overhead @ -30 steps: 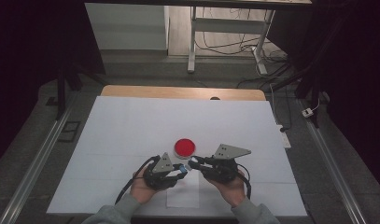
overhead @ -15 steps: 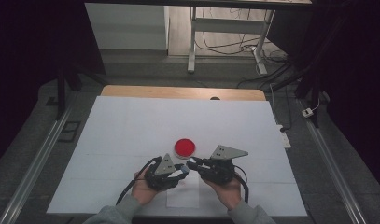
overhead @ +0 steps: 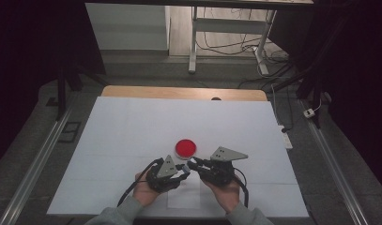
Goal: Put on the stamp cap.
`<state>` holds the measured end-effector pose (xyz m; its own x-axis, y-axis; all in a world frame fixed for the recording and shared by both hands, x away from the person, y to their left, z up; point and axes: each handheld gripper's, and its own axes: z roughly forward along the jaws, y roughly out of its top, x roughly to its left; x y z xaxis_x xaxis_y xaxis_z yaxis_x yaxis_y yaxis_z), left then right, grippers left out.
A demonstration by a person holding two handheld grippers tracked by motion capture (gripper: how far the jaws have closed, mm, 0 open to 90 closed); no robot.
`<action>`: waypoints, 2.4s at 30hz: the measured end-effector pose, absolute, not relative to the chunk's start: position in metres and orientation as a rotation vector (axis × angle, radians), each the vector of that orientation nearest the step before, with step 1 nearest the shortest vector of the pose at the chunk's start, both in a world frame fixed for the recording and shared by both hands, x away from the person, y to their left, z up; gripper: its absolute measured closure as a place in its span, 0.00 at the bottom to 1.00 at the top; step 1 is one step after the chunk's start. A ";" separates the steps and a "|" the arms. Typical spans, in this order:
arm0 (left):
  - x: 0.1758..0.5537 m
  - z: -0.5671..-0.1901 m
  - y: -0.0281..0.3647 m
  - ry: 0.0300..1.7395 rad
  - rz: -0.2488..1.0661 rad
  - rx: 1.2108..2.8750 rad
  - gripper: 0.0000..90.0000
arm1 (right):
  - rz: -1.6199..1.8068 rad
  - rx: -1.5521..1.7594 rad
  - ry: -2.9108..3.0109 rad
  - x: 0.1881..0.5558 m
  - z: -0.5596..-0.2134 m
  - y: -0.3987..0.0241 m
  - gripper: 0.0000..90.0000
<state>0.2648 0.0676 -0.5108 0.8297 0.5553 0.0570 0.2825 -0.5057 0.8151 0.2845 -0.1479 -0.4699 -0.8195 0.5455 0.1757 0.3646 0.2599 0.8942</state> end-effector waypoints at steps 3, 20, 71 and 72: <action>0.264 -0.511 0.067 0.607 0.410 2.133 0.73 | 1.615 0.880 2.342 0.284 -0.470 -0.148 0.84; 0.263 -0.510 0.066 0.608 0.438 2.124 0.73 | 1.626 0.923 2.319 0.283 -0.473 -0.146 0.84; 0.259 -0.513 0.060 0.622 0.542 2.134 0.73 | 1.582 1.000 2.260 0.277 -0.474 -0.141 0.84; 0.259 -0.513 0.059 0.624 0.541 2.133 0.73 | 1.582 1.002 2.259 0.277 -0.474 -0.141 0.84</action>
